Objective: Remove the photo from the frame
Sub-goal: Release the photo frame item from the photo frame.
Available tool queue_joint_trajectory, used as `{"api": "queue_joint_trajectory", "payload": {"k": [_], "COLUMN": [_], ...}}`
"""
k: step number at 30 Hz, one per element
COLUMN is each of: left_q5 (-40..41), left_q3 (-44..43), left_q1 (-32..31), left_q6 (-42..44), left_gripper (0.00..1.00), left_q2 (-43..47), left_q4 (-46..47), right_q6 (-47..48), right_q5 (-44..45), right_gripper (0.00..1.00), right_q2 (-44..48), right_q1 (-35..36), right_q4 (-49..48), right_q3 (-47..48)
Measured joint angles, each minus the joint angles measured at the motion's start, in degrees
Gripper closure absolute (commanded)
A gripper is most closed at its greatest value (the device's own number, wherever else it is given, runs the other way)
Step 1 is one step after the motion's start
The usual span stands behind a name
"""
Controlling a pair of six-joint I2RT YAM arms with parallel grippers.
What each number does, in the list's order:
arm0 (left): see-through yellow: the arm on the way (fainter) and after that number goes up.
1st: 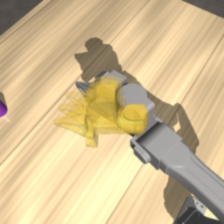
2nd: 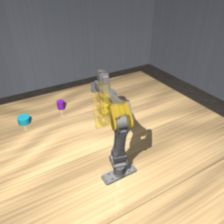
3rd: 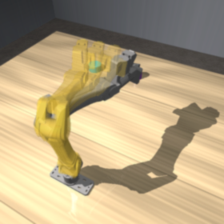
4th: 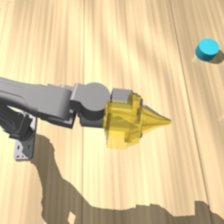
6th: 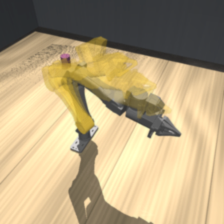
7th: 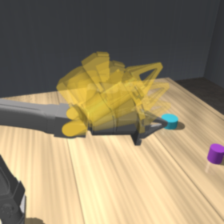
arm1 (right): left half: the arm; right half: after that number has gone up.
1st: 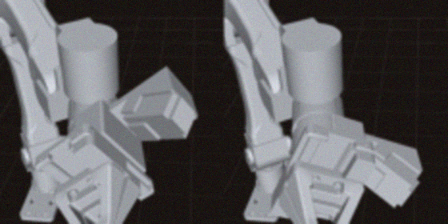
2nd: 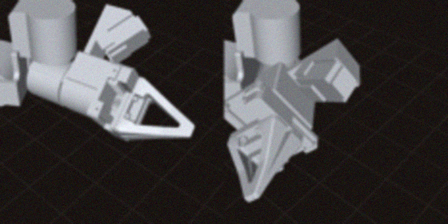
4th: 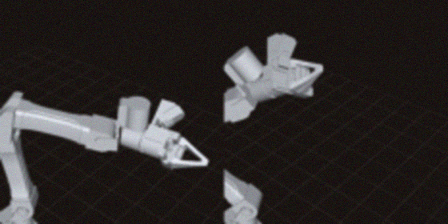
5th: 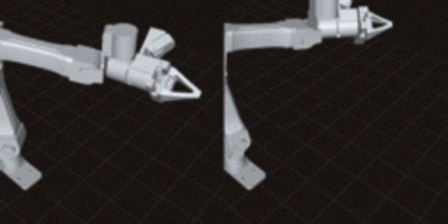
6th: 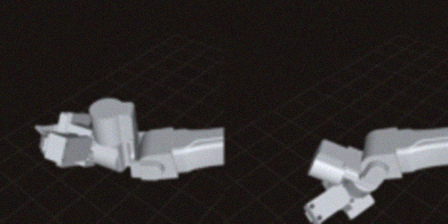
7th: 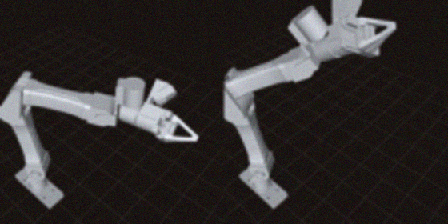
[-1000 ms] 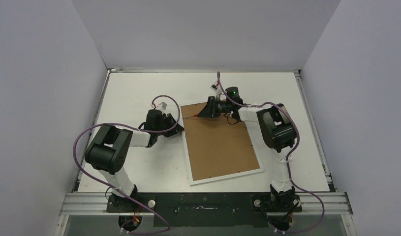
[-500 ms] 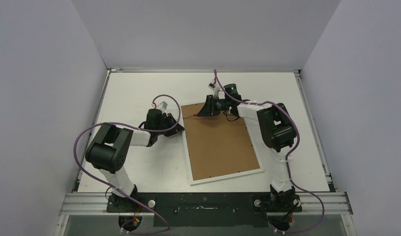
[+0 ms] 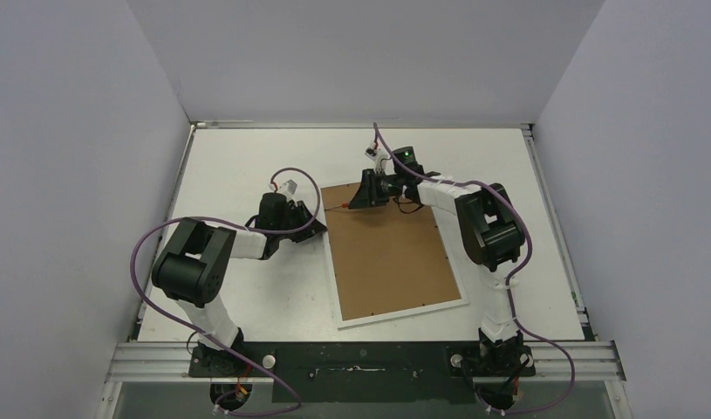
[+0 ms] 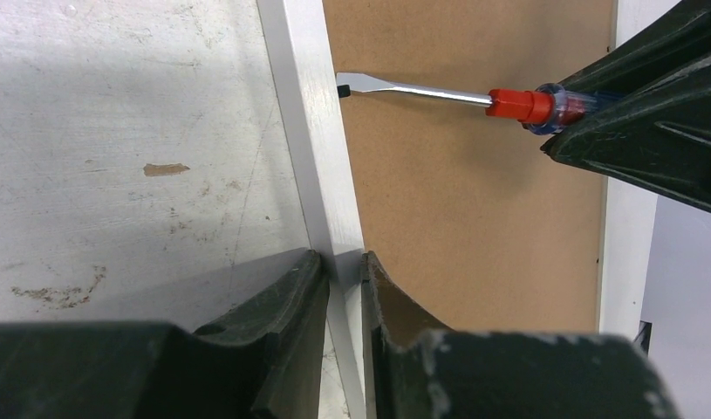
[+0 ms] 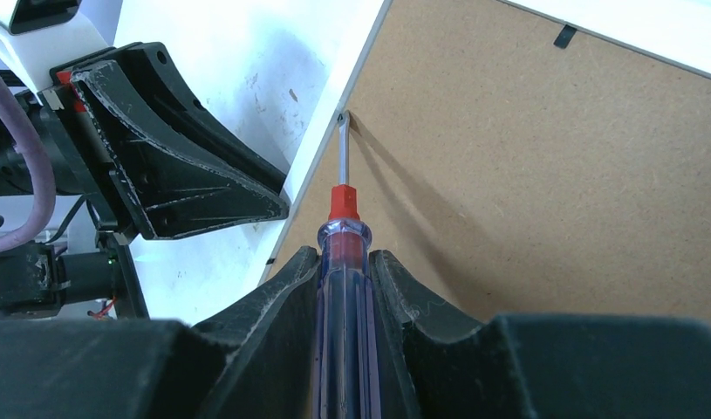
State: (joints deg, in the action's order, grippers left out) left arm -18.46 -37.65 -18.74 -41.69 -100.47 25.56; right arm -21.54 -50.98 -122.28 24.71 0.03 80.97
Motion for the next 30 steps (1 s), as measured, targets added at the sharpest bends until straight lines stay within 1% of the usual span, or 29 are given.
{"api": "queue_joint_trajectory", "payload": {"k": [5,11,21,30], "left_q5": [0.04,0.09,0.2,-0.04], "left_q3": [-0.02,-0.02,0.0,0.13], "left_q1": [0.15,0.35,0.48,0.63], "left_q6": [0.0,-0.02,-0.04,-0.07], "left_gripper": [0.85,0.86,0.86,0.87], "left_q2": [-0.07,-0.22,-0.44,-0.48], "left_q4": [0.13,0.55,1.18,1.46], "right_q6": [1.36,3.82,6.84,7.98], "right_q5": [2.78,8.98,16.81,20.35], "right_gripper": [1.0,1.0,1.0,1.0], "right_q2": [0.37,1.92,1.97,1.97], "right_q1": [1.31,4.72,9.4,10.99], "right_q4": [4.15,10.82,19.26,22.4], "right_q3": [2.14,3.48,6.38,8.41]}}
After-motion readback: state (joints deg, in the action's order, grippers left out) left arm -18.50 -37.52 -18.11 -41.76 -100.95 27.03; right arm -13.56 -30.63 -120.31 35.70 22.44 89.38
